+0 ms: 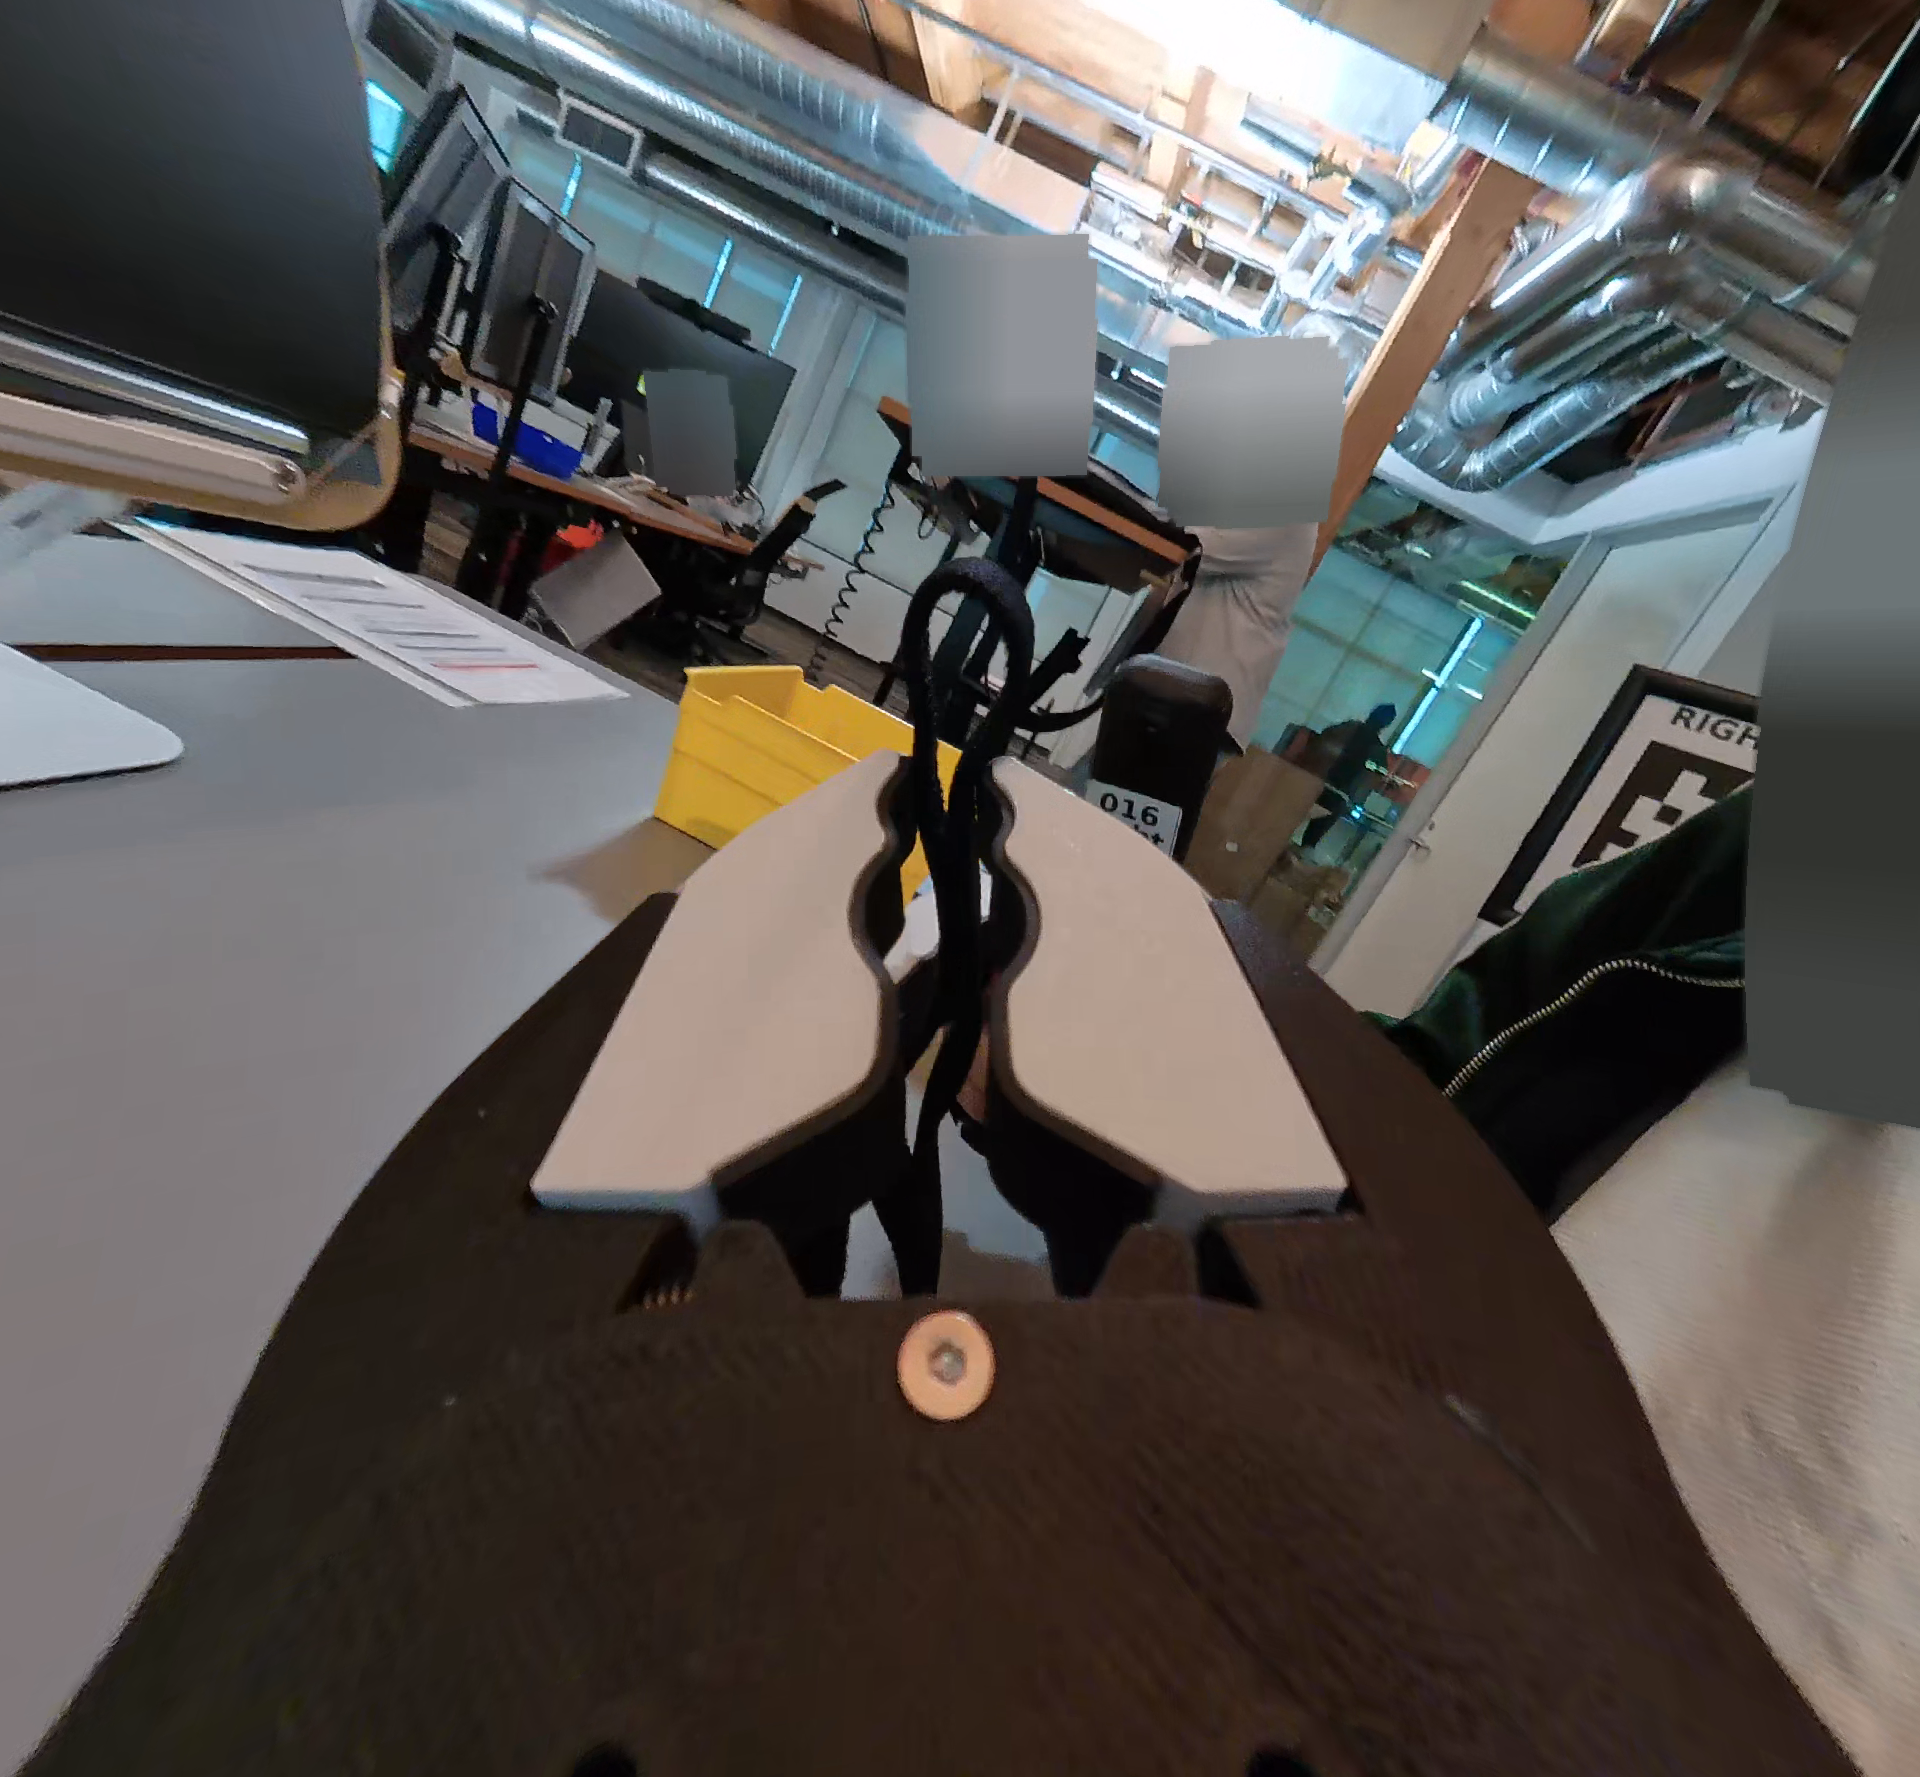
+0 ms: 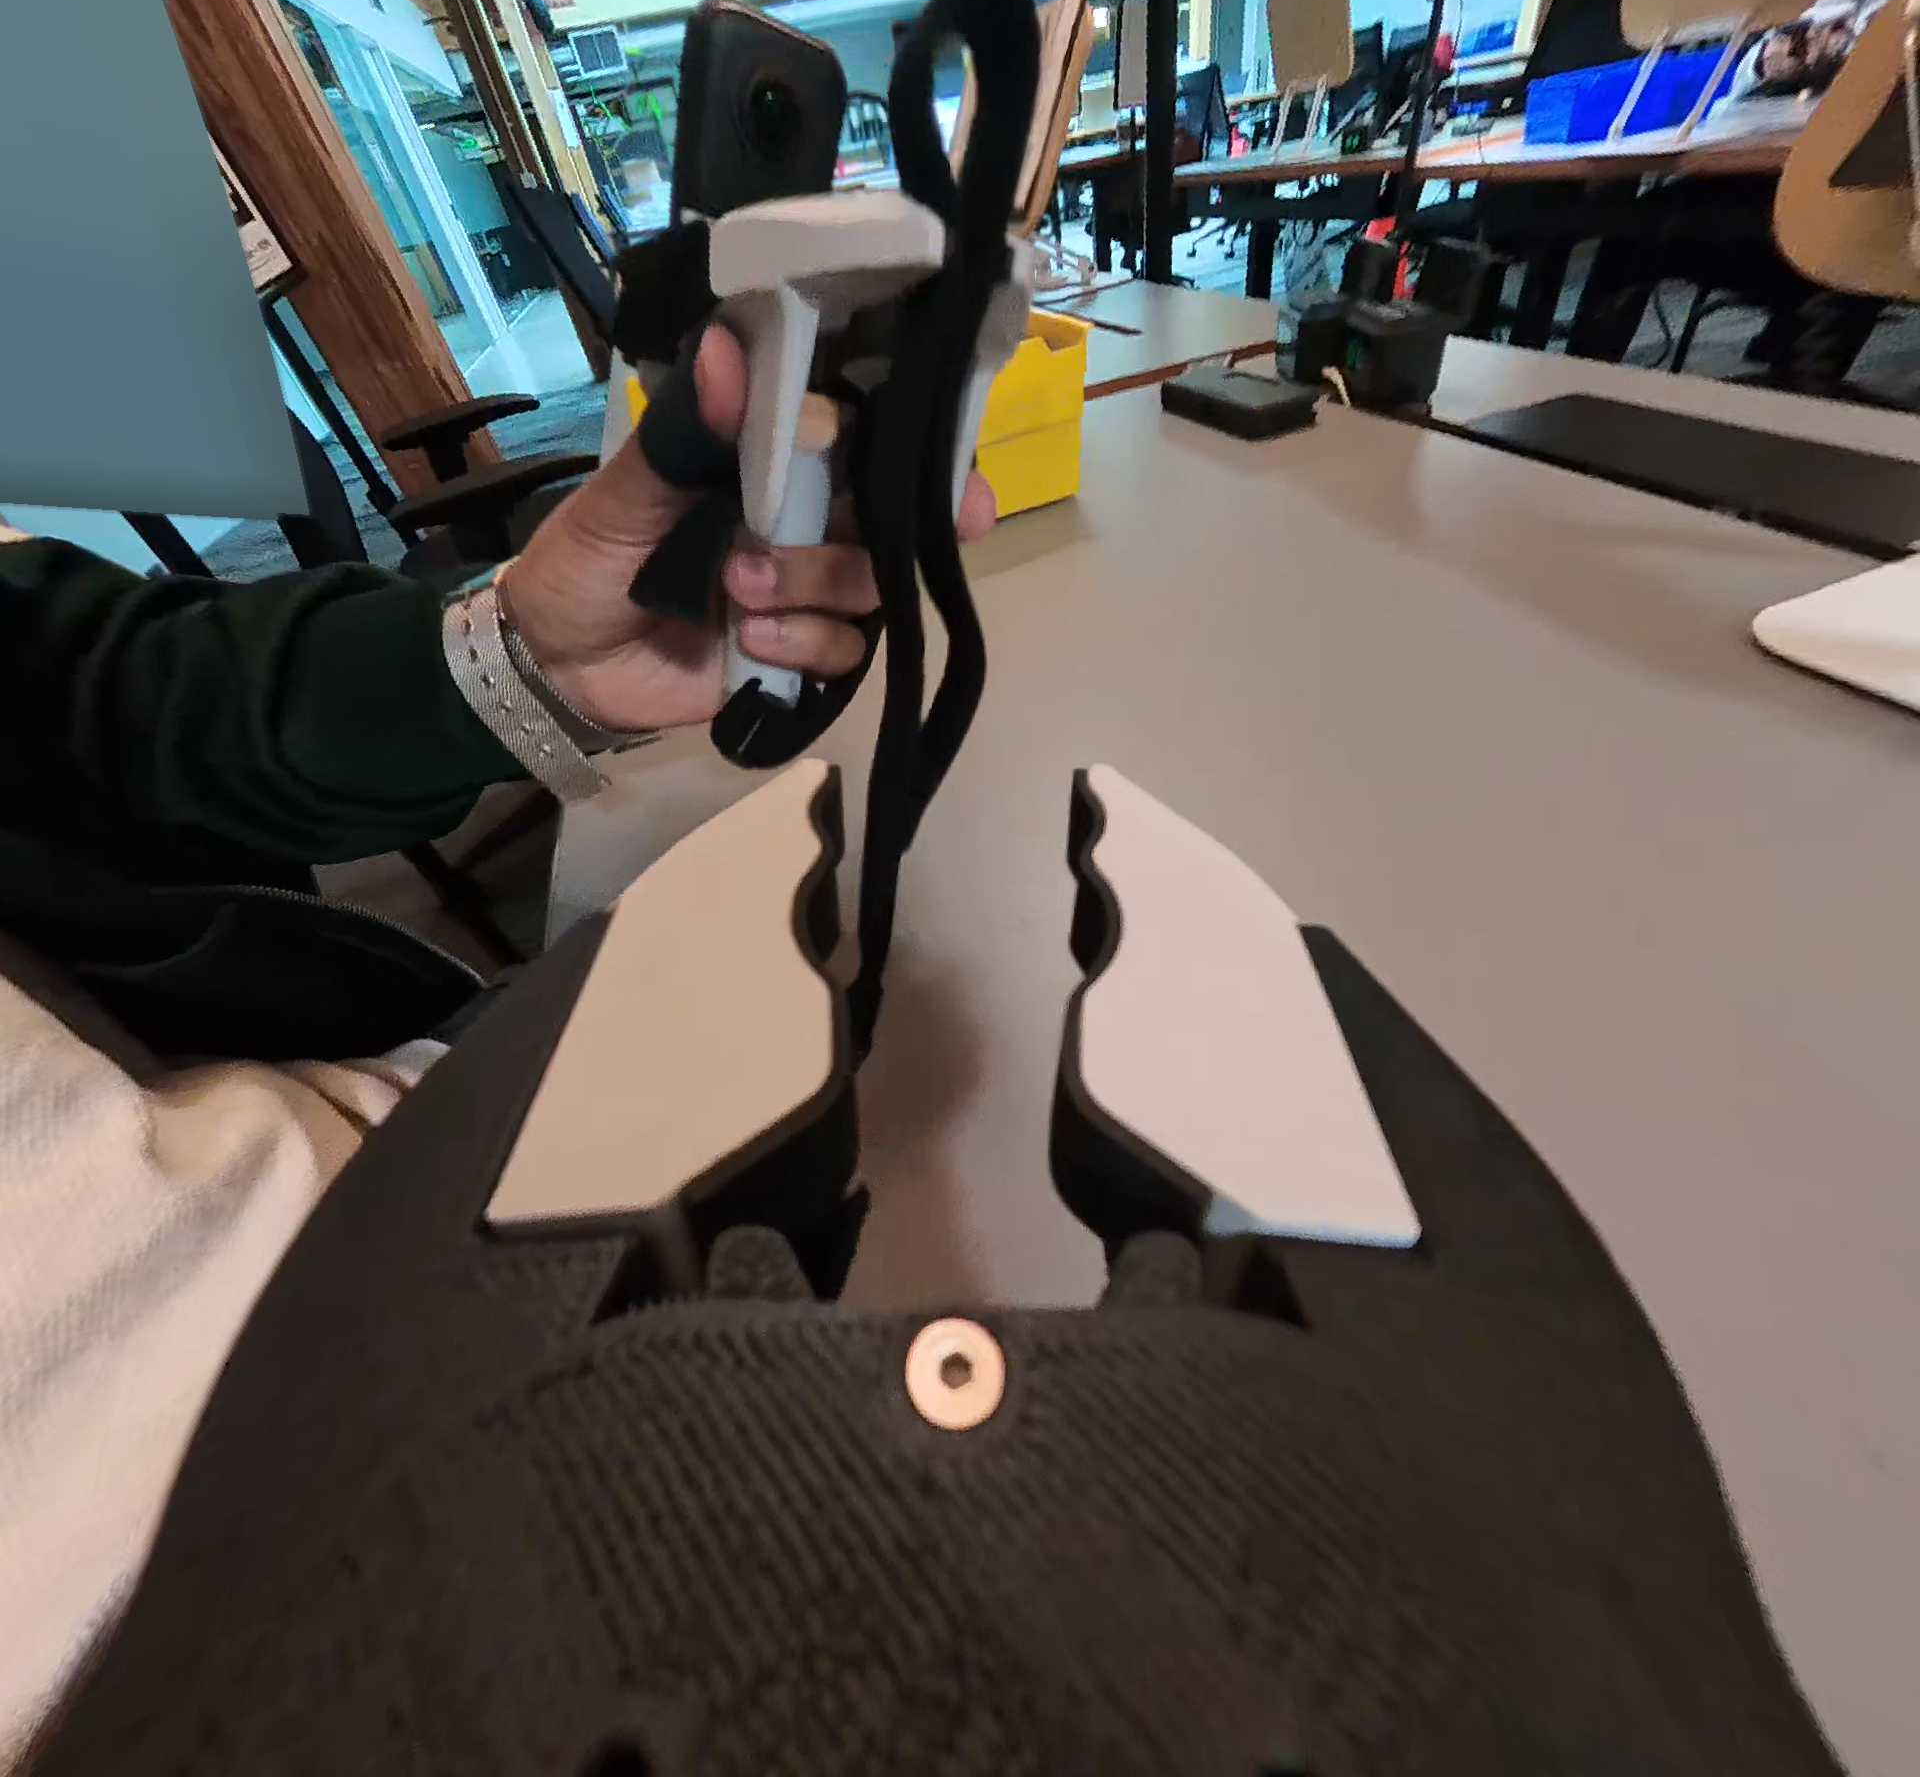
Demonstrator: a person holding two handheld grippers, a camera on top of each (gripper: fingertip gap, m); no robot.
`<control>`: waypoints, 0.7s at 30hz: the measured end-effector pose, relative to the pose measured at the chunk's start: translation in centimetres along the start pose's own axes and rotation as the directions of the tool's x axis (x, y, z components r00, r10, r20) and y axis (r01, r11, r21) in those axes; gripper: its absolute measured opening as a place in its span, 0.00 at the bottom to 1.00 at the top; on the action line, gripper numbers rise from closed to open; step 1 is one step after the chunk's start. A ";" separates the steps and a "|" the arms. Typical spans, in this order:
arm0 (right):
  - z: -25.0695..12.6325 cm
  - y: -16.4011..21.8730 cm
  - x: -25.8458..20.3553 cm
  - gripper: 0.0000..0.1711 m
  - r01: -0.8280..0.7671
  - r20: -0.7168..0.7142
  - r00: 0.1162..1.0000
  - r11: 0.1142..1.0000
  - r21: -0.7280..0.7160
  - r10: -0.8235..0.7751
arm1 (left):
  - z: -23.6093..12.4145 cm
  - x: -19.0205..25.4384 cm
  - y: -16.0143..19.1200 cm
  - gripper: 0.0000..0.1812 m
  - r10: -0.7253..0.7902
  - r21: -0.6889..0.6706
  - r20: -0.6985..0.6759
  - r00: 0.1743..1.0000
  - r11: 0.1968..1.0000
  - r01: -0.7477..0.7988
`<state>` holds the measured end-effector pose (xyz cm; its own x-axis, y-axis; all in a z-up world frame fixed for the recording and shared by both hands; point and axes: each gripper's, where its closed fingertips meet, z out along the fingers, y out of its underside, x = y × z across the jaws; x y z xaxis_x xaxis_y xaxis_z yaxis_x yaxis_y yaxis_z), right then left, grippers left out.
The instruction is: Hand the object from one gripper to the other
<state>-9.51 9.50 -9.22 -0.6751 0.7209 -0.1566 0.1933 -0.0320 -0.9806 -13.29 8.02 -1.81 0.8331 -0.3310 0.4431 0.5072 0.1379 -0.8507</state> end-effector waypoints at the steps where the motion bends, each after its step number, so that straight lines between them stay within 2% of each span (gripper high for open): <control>1: 0.0 -0.2 -0.2 0.24 0.007 0.003 1.000 1.000 0.011 -0.008 | 0.3 0.3 0.4 0.05 -0.005 -0.010 -0.008 1.000 1.000 0.005; 7: -0.2 -1.8 -1.2 0.20 0.016 0.020 1.000 0.995 0.094 -0.018 | 1.9 1.3 2.4 0.05 -0.045 -0.057 -0.041 0.998 0.997 0.042; 10: -0.2 -1.8 -1.4 0.18 0.046 0.012 0.999 0.995 0.089 -0.048 | 2.4 1.6 3.3 0.05 -0.048 -0.080 -0.050 0.998 0.996 0.044; 16: 0.0 -1.5 -1.9 0.04 0.058 0.035 0.998 0.996 0.074 -0.060 | 3.0 2.0 4.4 0.07 -0.052 -0.117 -0.066 0.996 0.992 0.044; 18: -0.1 -1.6 -1.9 0.04 0.050 0.038 0.998 0.996 0.077 -0.053 | 3.1 2.1 4.5 0.11 -0.061 -0.115 -0.076 0.995 0.992 0.052; 21: -0.6 -2.3 -1.6 0.04 -0.010 0.058 0.998 0.991 0.131 0.003 | 3.3 1.8 4.8 0.29 -0.119 -0.113 -0.092 0.989 0.988 0.108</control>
<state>-8.43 8.79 -6.65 -0.7148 0.6794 -0.1658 0.1055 -0.1297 -0.9859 -8.67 11.19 -4.15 0.7432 -0.4297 0.5129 0.5660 -0.0050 -0.8244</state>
